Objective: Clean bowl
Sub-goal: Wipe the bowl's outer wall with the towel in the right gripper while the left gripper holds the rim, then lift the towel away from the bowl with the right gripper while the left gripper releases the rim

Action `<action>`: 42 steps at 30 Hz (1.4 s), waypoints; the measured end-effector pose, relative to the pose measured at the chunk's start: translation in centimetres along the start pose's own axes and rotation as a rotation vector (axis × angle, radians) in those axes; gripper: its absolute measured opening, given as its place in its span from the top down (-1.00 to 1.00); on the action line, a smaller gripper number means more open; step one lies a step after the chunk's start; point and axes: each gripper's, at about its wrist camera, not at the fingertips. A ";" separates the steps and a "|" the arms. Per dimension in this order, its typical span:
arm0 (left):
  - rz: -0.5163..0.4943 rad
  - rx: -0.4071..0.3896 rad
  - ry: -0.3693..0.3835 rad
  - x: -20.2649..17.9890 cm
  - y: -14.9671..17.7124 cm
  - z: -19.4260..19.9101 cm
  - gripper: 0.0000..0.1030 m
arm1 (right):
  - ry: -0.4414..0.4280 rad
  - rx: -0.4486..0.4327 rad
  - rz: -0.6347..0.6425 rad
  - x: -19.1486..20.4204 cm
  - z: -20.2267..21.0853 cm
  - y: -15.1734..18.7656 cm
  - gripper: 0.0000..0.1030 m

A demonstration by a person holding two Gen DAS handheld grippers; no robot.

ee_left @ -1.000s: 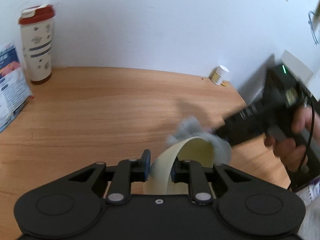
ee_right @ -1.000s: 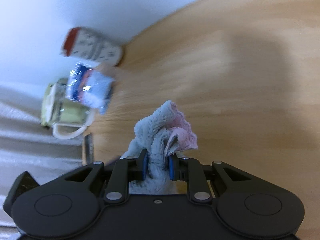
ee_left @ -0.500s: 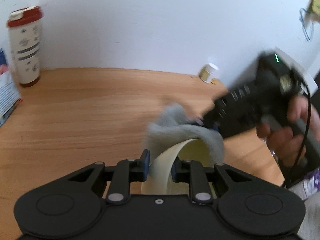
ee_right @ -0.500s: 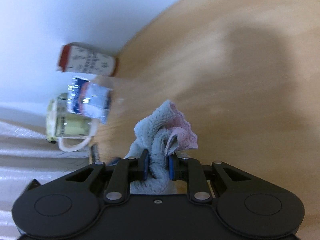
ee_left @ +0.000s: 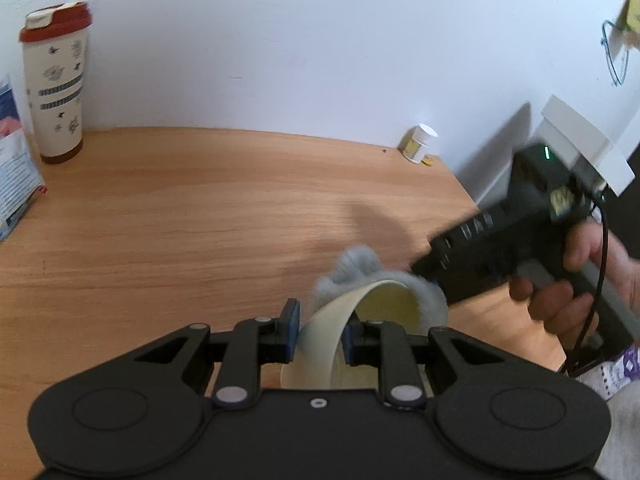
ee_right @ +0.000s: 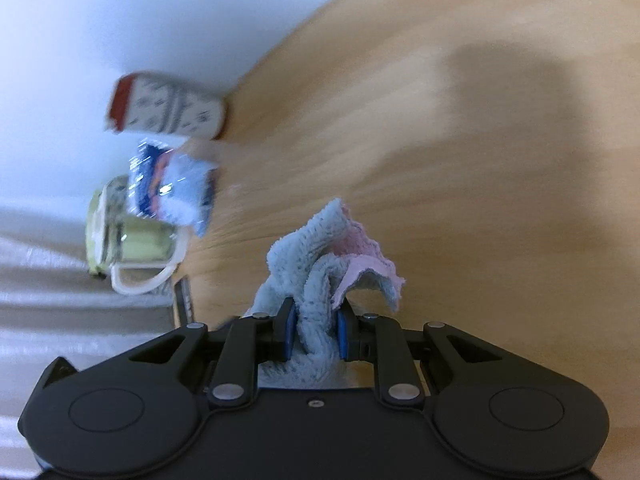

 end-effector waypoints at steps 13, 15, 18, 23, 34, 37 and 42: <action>0.051 -0.002 0.015 1.3 -0.8 -0.1 0.62 | 0.004 -0.002 -0.057 -0.7 -0.2 0.5 0.57; 0.044 0.012 0.016 1.2 -0.7 -0.1 0.62 | -0.019 -0.016 -0.029 0.3 -0.2 -0.5 0.57; 0.035 0.030 0.023 1.0 -0.7 -0.6 0.62 | -0.027 -0.016 0.028 1.9 -0.6 -1.5 0.57; 0.079 0.056 0.035 1.9 -0.7 -1.1 0.62 | -0.008 -0.014 0.051 2.3 -0.9 -1.6 0.57; 0.179 0.081 0.009 4.6 -0.8 -2.0 0.64 | 0.058 -0.056 -0.088 -2.5 1.5 1.5 0.59; 0.193 0.095 0.002 5.0 -1.0 -2.0 0.65 | 0.063 -0.085 -0.080 -2.4 2.3 1.4 0.59; 0.206 0.145 -0.020 5.8 -1.6 -2.3 0.70 | 0.112 -0.101 -0.031 -1.5 2.8 0.9 0.59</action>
Point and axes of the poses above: each gripper's, at about its wrist camera, not at the fingertips, and z roughly against the way its jaws point, x to its left, y to its underside, and after that the axes turned 14 degrees about z, right-handed
